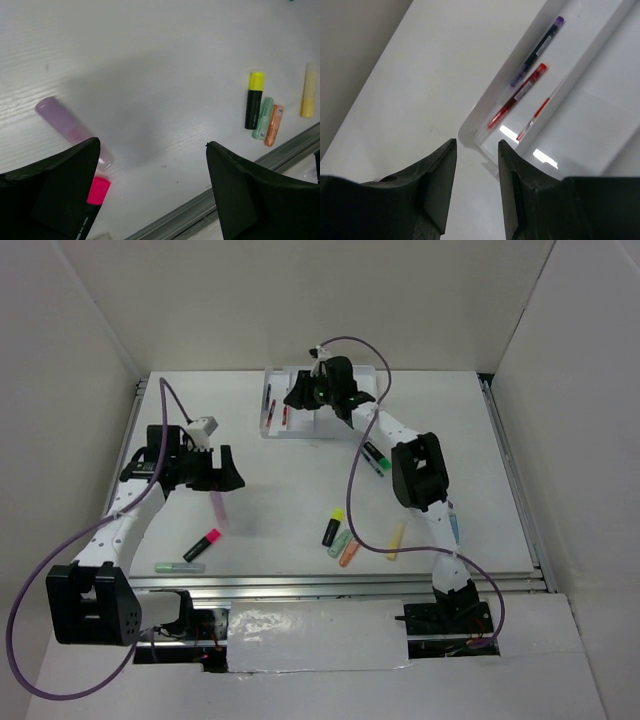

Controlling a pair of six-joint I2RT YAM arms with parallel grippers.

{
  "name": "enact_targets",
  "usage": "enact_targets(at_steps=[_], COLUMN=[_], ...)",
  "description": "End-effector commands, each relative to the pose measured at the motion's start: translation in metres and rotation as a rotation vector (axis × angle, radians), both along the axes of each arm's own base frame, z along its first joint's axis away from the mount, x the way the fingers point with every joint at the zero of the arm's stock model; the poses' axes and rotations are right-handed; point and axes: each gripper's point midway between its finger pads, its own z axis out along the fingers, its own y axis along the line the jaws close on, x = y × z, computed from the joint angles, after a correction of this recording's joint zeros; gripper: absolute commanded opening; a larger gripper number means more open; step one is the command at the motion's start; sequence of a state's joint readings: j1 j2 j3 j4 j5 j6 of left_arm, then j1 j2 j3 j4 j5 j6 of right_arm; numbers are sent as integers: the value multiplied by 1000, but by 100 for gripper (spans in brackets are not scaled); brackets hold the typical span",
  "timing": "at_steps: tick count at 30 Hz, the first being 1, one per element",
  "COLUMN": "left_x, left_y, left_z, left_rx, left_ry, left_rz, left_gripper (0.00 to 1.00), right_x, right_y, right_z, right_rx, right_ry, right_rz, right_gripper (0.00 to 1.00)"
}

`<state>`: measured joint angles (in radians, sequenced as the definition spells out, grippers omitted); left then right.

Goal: Sort the stationery into containers
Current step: Pick up the pen from the center of the board.

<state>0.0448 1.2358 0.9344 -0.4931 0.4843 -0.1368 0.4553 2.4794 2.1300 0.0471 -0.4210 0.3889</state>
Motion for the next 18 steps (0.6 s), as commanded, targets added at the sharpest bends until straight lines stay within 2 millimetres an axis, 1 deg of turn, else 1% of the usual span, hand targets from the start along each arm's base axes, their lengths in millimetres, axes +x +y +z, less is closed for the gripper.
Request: enact_targets(at_steps=[1, 2, 3, 4, 5, 6, 7, 8, 9, 10, 11, 13, 14, 15, 16, 17, 18], left_x=[16, 17, 16, 19, 19, 18, 18, 18, 17, 18, 19, 21, 22, 23, 22, 20, 19], left_y=[-27, -31, -39, -41, -42, -46, -48, -50, -50, -50, -48, -45, -44, -44, -43, -44, -43], left_z=[48, 52, 55, 58, 59, 57, 57, 56, 54, 54, 54, 55, 55, 59, 59, 61, 62], left_rx=[27, 34, 37, 43, 44, 41, 34, 31, 30, 34, 48, 65, 70, 75, 77, 75, 76], left_ry=[-178, -194, -205, -216, -223, -218, -220, -217, -213, -218, -222, -223, -220, -229, -223, -228, -234], left_rz=[-74, -82, -102, -100, -103, -112, -111, -113, -114, -118, -112, -112, -111, -115, -116, -120, -121], left_gripper=[99, 99, 99, 99, 99, 99, 99, 99, 99, 99, 99, 99, 99, 99, 99, 99, 99], right_x=[-20, -25, -38, -46, -54, -74, -81, -85, -98, -107, -111, -125, -128, -133, -135, -138, -139], right_y=[-58, -72, -89, -114, -127, -145, -158, -175, -187, -197, -205, -216, -216, -219, -220, -220, -220], right_z=[139, 143, 153, 135, 130, 117, 106, 97, 80, 66, 56, 23, 6, -7, -14, -30, -36], right_rx=[-36, -79, -125, -252, -306, -403, -463, -533, -571, -603, -638, -705, -728, -746, -754, -774, -784], right_ry=[-194, -195, -196, -172, -156, -125, -111, -114, -70, -27, -12, 80, 118, 160, 182, 217, 233], right_rz=[-10, -13, -23, -29, -42, -22, -13, -8, 3, 17, 32, 61, 84, 100, 110, 121, 123], right_gripper=[46, 45, 44, 44, 42, 36, 32, 28, 24, 23, 22, 19, 18, 17, 17, 16, 16])
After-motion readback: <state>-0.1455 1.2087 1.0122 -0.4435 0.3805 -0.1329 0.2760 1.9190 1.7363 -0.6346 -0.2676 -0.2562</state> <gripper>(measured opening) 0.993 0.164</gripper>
